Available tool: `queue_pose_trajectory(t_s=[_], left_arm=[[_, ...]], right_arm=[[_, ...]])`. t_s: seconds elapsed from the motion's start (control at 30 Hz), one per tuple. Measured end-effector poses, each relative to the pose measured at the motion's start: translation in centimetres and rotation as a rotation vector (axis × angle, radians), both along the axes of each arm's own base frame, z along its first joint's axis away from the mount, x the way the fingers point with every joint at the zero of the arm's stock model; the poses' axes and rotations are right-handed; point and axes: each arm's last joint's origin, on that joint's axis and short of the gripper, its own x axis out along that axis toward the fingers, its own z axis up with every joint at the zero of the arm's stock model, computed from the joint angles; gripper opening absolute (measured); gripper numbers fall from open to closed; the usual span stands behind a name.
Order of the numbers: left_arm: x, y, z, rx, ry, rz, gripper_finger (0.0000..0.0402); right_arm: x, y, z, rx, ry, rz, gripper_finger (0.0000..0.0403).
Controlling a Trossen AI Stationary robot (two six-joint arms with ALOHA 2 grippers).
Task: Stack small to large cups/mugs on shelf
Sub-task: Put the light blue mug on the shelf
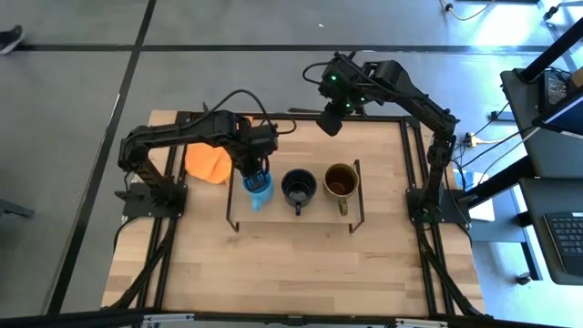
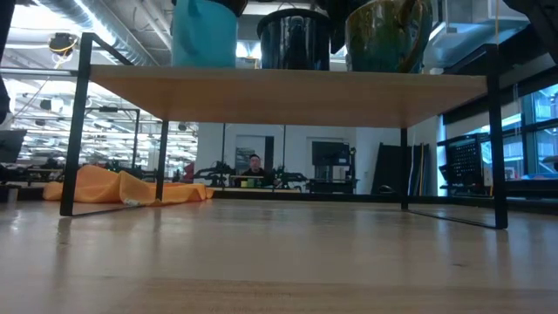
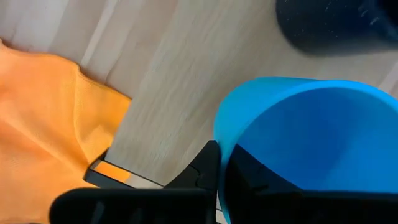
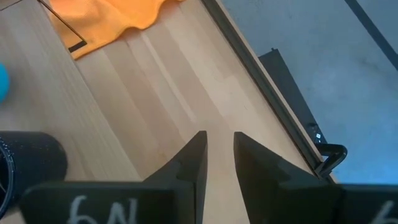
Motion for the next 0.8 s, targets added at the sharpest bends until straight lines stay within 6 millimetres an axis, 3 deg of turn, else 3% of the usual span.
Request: queue_pose_trajectory(t_s=[0.13,0.8], left_arm=[[-0.02,-0.3,-0.8,-0.005,0.034,-0.007,0.0009],[0.15,-0.49,-0.77,-0.002,0.018,-0.015,0.0028]], right_arm=[[0.0,0.0,0.0,-0.001,0.001,0.003,0.0081],[0.0,0.0,0.0,-0.009,0.007,0.019,0.0081]])
